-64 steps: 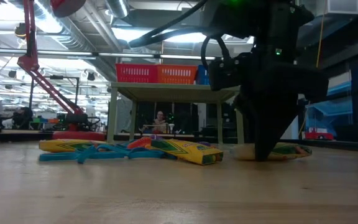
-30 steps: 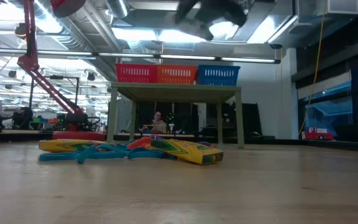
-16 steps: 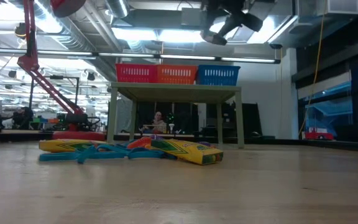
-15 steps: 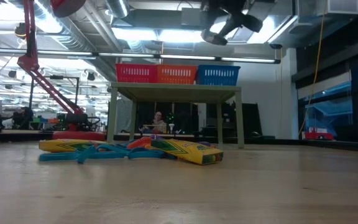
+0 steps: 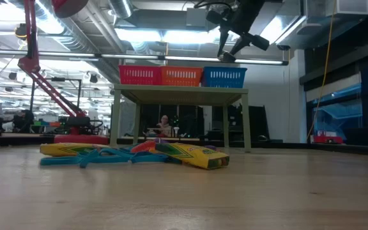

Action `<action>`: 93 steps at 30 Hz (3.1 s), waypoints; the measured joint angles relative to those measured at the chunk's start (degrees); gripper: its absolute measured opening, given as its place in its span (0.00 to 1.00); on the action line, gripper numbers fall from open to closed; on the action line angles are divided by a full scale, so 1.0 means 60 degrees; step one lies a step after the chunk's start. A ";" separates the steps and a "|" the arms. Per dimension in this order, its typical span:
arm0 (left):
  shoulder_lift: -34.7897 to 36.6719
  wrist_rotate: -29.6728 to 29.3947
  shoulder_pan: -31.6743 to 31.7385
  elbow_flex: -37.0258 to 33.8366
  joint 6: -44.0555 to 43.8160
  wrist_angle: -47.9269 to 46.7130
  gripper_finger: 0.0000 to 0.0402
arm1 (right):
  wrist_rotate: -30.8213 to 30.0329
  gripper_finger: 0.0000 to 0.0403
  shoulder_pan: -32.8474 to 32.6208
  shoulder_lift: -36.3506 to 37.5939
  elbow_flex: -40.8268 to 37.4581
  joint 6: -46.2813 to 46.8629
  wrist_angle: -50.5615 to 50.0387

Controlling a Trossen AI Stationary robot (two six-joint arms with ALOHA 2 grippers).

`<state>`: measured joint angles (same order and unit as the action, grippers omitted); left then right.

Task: Pick & Place Office Desk Supplies
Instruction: Put the yellow crayon box into the blue bin on the shelf

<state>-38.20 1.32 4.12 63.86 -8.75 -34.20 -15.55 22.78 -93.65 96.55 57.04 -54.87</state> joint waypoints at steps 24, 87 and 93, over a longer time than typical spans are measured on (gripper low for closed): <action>0.0008 0.0044 0.0000 0.0000 0.0423 0.0439 0.41 | 0.0277 0.35 0.0081 -0.1065 -0.0004 0.0509 0.0525; 0.0663 0.1056 0.0000 0.0018 0.0080 0.1732 0.41 | 0.2135 0.81 -0.6026 -0.4902 0.1604 0.0660 -0.0503; 0.0653 0.1046 0.0000 0.0011 0.0082 0.1809 0.41 | 0.2275 0.81 -0.6233 -0.5429 0.1603 0.1055 -0.0418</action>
<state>-34.28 7.60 4.12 63.92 -8.26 -23.34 -1.90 -14.62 -126.22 106.17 63.37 -57.38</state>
